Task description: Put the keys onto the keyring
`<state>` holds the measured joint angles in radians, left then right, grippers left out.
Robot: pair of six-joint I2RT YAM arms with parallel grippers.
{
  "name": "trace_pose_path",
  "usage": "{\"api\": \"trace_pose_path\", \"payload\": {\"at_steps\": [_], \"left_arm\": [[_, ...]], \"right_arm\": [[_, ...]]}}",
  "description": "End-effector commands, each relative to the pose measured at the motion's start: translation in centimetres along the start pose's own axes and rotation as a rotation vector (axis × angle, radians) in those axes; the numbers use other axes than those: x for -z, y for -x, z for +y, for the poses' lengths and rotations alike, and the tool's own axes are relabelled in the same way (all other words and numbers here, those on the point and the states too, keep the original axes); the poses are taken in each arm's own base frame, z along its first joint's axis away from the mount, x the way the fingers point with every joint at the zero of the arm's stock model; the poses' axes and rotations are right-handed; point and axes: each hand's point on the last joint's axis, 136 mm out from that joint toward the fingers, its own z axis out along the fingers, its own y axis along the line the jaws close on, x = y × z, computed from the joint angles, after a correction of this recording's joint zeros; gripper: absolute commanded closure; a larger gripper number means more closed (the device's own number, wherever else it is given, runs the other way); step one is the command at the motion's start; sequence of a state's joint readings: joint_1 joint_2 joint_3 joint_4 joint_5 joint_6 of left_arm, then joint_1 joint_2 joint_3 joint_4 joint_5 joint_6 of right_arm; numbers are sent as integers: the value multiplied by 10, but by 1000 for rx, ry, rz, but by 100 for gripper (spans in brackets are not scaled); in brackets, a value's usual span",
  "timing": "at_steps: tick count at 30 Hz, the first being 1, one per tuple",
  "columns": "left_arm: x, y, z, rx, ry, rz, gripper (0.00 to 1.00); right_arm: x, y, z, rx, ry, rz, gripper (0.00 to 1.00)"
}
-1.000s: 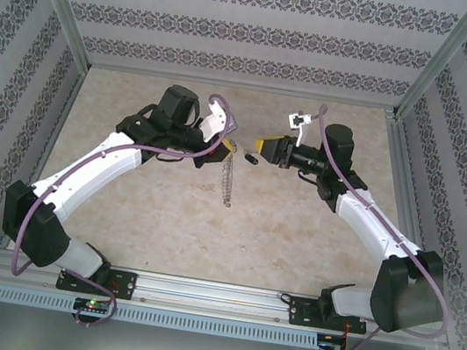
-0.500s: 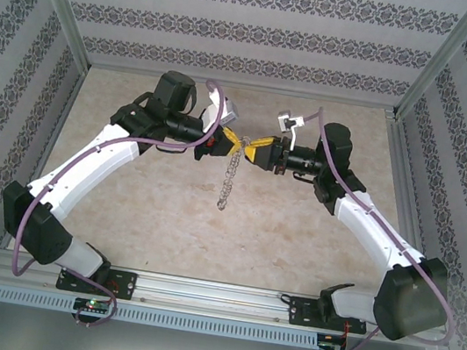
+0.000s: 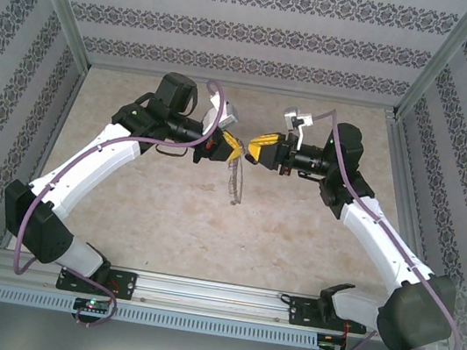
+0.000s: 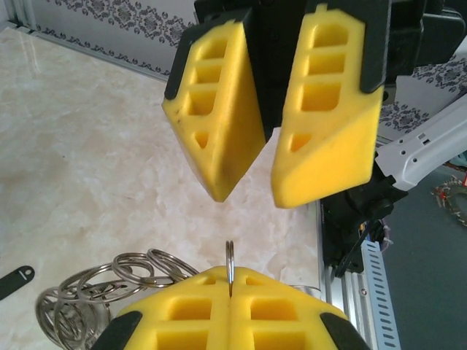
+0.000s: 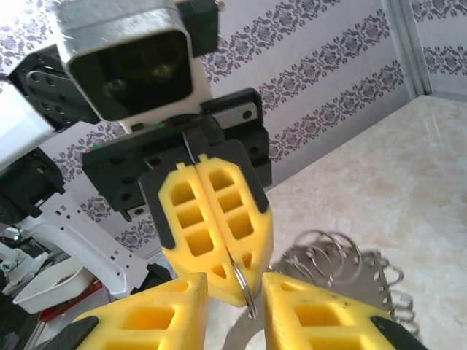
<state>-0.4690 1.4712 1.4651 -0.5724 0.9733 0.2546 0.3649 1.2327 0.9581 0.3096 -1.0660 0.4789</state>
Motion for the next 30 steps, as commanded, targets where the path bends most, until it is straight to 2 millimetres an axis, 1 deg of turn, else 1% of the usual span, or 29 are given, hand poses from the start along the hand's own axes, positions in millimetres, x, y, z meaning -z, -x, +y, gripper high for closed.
{"api": "trace_pose_path", "payload": {"at_steps": [1,8,21,23,27,30], "left_arm": [[9,18,-11,-39,-46,-38,100],[11,21,-15,-44,-61,-45,100],[11,25,-17,-48,-73,-58,100],[11,26,-17,-50,-71,-60,100],[11,28,-15,-51,-65,-68,100],[11,29,-13,-54,-54,-78,100]], "right_arm": [[-2,14,26,61,72,-6,73],[-9,10,24,46,88,12,72],[-13,-3,23,20,99,34,72],[-14,-4,23,18,102,38,73],[-15,-7,22,11,102,42,80],[-14,-10,21,6,99,44,80]]}}
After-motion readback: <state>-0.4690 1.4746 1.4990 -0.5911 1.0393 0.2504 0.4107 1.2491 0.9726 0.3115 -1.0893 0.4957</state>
